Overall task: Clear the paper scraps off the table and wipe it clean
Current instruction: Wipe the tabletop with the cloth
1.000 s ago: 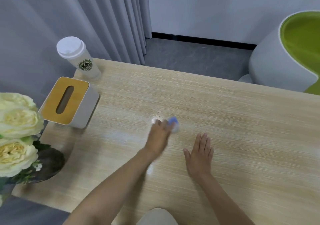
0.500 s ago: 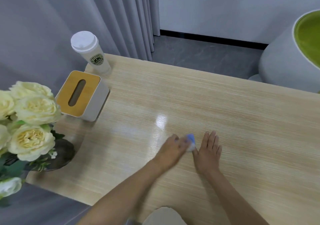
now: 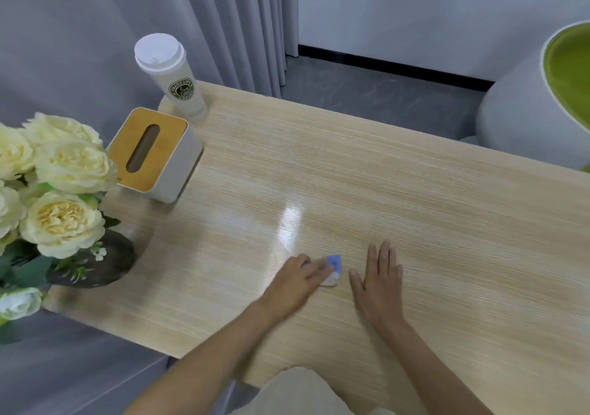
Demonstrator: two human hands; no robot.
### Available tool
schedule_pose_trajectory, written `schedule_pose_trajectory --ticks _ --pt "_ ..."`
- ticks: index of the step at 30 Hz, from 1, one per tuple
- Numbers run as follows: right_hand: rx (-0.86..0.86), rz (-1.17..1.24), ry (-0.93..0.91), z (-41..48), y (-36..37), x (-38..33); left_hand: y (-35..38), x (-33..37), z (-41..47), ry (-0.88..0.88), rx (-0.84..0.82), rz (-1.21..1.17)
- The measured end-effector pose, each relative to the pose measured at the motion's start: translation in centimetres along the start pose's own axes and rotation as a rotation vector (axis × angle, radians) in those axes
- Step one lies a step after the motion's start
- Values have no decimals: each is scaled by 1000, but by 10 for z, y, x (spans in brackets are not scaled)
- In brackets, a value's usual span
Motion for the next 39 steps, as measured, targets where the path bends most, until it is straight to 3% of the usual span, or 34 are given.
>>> schedule_pose_trajectory --ticks 1,2,3,6,8,10,13,15,16,18,20,22,23,25,27,29,31,33,35,38,39 --pt "-4 -15 -14 -7 4 4 -7 -14 -3 64 -42 66" --pt "-12 -26 -21 -13 7 6 -22 -29 -2 18 -27 45" --pt "-17 -29 -23 -18 10 7 -34 -51 -6 -78 38 62" --pt "-25 -6 -29 -26 14 4 -60 -108 -21 -596 314 143" --pt "-29 -23 -59 -31 19 -1 -48 -104 -18 -760 376 158" --pt "-24 -23 -76 -35 24 -4 -26 -62 -7 -668 342 82" --pt "-19 -17 -86 -40 30 -7 6 1 -15 -212 101 27" --pt "-31 -16 -93 -40 31 -5 -1 -1 -29 4 11 90" --pt "-42 -10 -97 -39 31 -4 -11 -15 -34 19 30 127" --pt "-62 -15 -112 -38 30 -3 -33 -49 -48 -146 105 183" --pt "-65 -26 -110 -38 29 -4 -53 -74 -62 -466 223 185" --pt "-51 -29 -100 -40 30 -7 -51 -67 -60 -724 322 141" --pt "-42 -27 -95 -41 30 -8 -43 -52 -54 -772 367 99" --pt "-24 -22 -94 -42 30 -10 -19 -10 -41 -666 354 1" --pt "-10 -24 -101 -42 30 -9 2 35 -36 -346 130 -71" --pt "-11 -39 -108 -41 29 -7 1 44 -44 -199 -50 -108" --pt "-15 -47 -116 -43 29 -5 -14 18 -63 -312 46 -2" --pt "-19 -48 -120 -48 29 -8 -44 -18 -97 -604 109 28" --pt "-13 -54 -138 -56 32 -14 -63 -47 -135 -923 365 110" --pt "-7 -72 -203 -70 42 -23 -45 -33 -138 -1014 438 143" --pt "-10 -76 -220 -74 46 -26 -31 -16 -127 -964 460 107"
Point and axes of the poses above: each hand's wrist, its own z-axis towards the middle knuckle, its own y-axis out of the palm, x = y × z, the point moved 1 cm from there along z, towards the middle knuckle, and after that the axes turned 10 degrees about y, right-handed, at the moved point
